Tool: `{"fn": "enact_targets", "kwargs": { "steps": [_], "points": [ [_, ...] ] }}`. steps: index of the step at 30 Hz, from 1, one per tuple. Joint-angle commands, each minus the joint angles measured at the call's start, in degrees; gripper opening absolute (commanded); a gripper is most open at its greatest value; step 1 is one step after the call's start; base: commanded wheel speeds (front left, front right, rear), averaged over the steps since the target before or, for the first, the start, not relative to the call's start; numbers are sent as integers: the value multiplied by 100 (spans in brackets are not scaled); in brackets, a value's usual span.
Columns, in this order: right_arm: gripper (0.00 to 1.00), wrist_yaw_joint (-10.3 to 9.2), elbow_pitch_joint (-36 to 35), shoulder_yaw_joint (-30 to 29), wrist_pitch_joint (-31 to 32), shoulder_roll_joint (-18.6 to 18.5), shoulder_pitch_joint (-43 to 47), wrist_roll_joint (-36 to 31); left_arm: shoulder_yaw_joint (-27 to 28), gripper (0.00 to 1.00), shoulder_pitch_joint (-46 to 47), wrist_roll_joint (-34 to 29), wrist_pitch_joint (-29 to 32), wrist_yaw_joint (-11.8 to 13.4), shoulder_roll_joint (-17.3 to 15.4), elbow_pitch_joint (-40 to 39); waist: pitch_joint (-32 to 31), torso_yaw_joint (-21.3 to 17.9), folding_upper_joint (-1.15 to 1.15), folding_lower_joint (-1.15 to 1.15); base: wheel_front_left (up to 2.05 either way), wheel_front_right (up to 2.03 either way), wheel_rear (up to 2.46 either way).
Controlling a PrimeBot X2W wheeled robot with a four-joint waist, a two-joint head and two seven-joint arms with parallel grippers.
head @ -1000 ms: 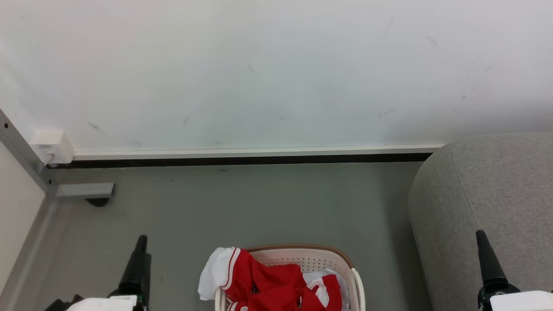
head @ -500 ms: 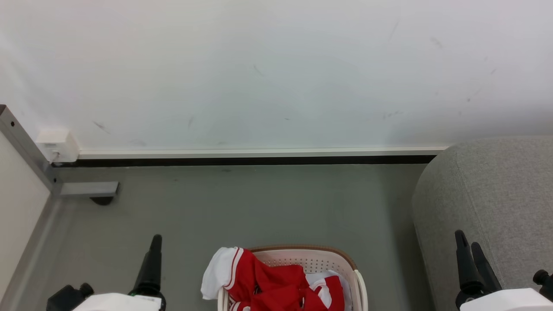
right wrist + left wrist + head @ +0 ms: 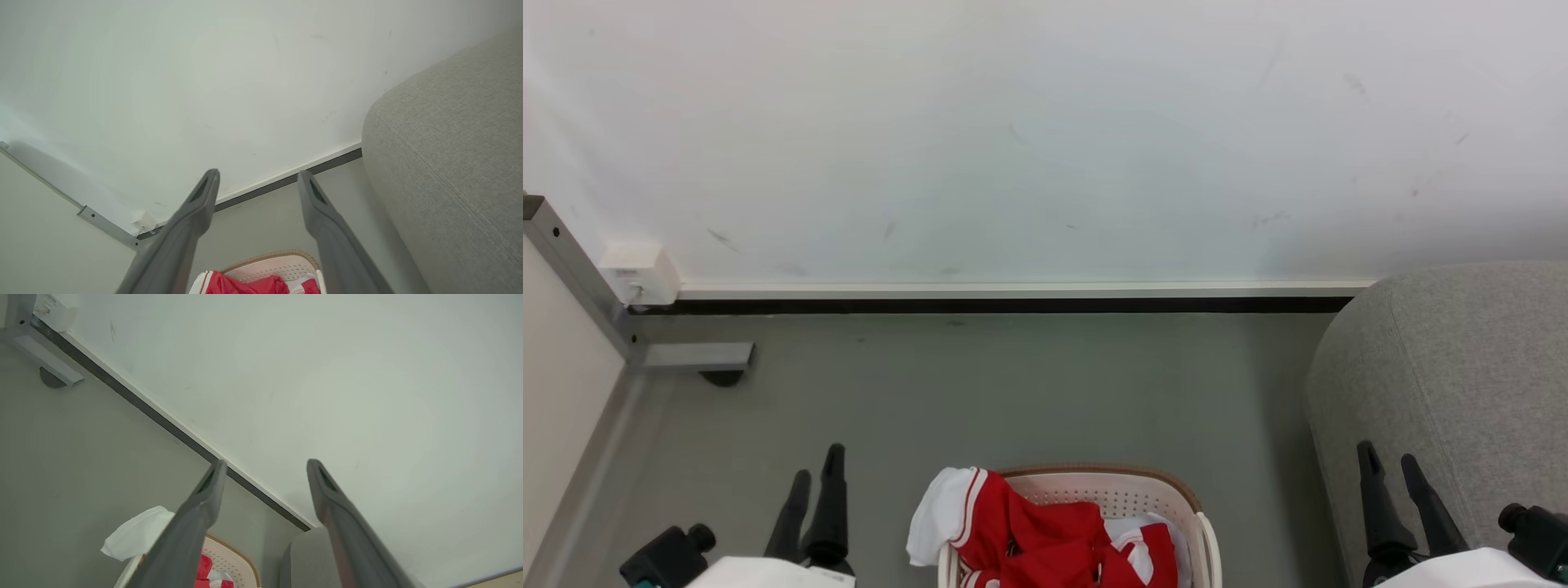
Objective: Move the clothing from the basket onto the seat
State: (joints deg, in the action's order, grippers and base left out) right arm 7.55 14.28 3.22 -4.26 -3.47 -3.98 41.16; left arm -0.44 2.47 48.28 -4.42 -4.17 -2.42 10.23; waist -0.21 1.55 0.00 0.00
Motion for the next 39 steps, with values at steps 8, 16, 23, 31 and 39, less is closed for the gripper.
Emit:
{"fn": "enact_targets", "kwargs": {
  "steps": [8,16,23,31,39],
  "points": [
    [100,-5,-60,125,-205,-79,-54,-775,-15,100,-33,-880,-194,-42,-45,-221,5,15,0,0,0,0,0],
    [100,-6,-64,237,-340,-100,-41,-1331,-46,100,-82,-1478,-320,-42,-49,-252,-1,29,0,0,0,0,0],
    [100,-7,-36,268,-447,-101,-29,-1703,-69,100,-123,-1967,-432,-57,-79,-178,0,40,0,0,0,0,0],
    [100,-7,39,223,-554,-102,-2,-2043,-115,100,-154,-2425,-537,-90,-128,-66,8,55,0,0,0,0,0],
    [100,-8,138,112,-664,-80,39,-2388,-107,100,-208,-2888,-647,-70,-163,-45,-12,73,0,0,0,0,0]
  ]
}}
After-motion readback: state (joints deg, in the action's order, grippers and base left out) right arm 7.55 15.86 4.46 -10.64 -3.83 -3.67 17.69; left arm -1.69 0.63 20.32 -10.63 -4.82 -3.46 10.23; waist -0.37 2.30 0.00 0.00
